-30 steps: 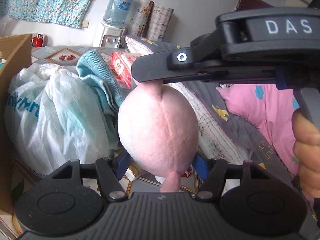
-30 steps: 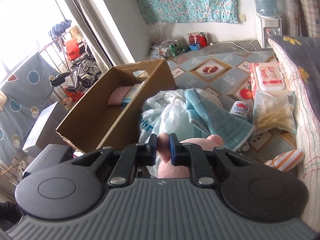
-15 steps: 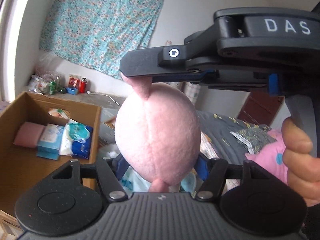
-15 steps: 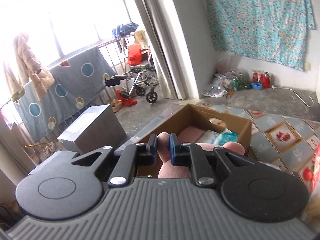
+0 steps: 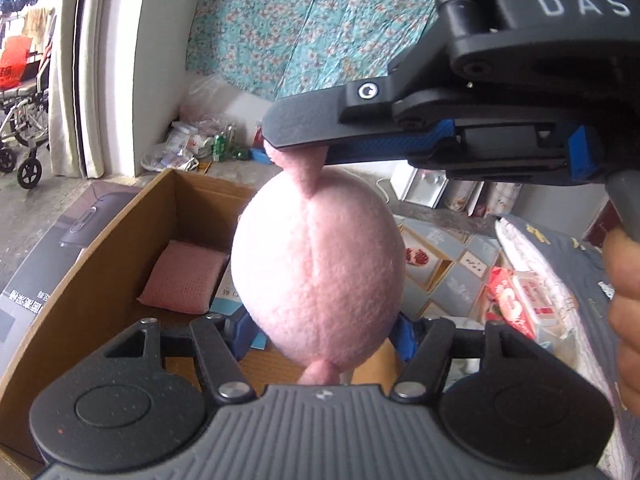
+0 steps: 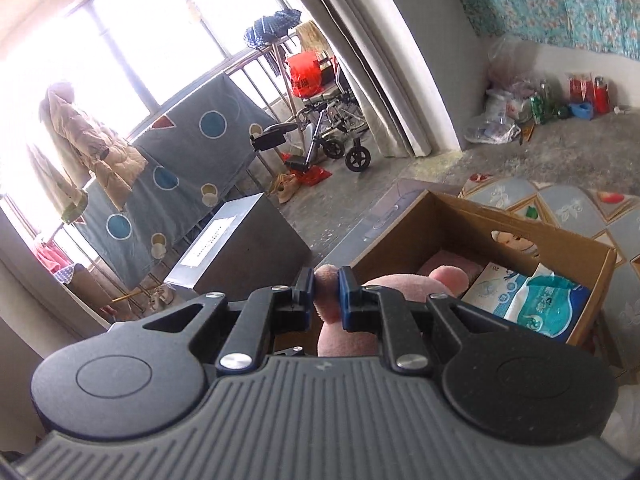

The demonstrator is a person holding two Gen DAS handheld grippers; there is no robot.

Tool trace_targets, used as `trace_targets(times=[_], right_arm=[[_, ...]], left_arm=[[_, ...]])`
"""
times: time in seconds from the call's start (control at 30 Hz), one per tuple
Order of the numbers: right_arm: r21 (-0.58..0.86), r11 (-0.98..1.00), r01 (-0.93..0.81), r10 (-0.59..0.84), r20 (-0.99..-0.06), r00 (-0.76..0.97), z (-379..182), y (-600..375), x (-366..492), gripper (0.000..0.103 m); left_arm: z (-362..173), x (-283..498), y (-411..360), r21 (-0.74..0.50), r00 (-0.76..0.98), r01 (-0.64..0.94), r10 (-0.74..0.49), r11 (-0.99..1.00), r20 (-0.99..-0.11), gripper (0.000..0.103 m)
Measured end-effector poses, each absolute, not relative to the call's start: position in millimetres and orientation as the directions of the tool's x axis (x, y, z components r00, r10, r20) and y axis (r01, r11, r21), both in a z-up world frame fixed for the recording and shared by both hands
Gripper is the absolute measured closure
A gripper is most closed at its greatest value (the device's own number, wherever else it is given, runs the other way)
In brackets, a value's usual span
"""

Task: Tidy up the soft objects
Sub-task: 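Carry the plush toy with the right tool over the cardboard box, then lower the plush toy into the box and open the right tool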

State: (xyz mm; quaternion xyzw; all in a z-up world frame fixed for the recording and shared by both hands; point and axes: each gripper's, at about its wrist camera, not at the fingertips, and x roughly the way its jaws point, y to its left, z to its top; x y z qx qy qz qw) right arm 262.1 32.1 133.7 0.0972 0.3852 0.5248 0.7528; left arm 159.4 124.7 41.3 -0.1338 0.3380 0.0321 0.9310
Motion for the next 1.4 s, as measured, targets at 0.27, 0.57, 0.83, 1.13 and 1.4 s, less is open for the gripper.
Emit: trace_targets(times=[0.27,0.57,0.83,1.13,1.4], right_arm=[[0.601,0.496,-0.626,0.814,-0.573,0.094,39,34,306,0.092],[0.478,0.594,-0.647,0.712,-0.687,0.146,22,18,307,0.091],[0.395,0.595,-0.7,0.669,-0.725,0.16,26,15,299,0.089],[0.238,0.602,-0.762,0.582,-0.784,0.215,32,28,291,0.087],[0.252,0.634,-0.731,0.569,-0.792,0.221,22,32,304,0.083]], left_arm=[[-23,197,138,-0.185,0.58,-0.175,-0.051,0.967,-0.813,0.037],[-46,198,140,-0.262,0.47,-0.126,-0.175,0.957,-0.865,0.033],[-35,189,150,-0.326,0.515,-0.133,-0.215,0.936,-0.83,0.029],[-17,200,135,-0.26,0.597,-0.066,-0.171,0.963,-0.784,0.039],[-21,203,133,-0.275,0.58,-0.091,-0.174,0.957,-0.796,0.044]])
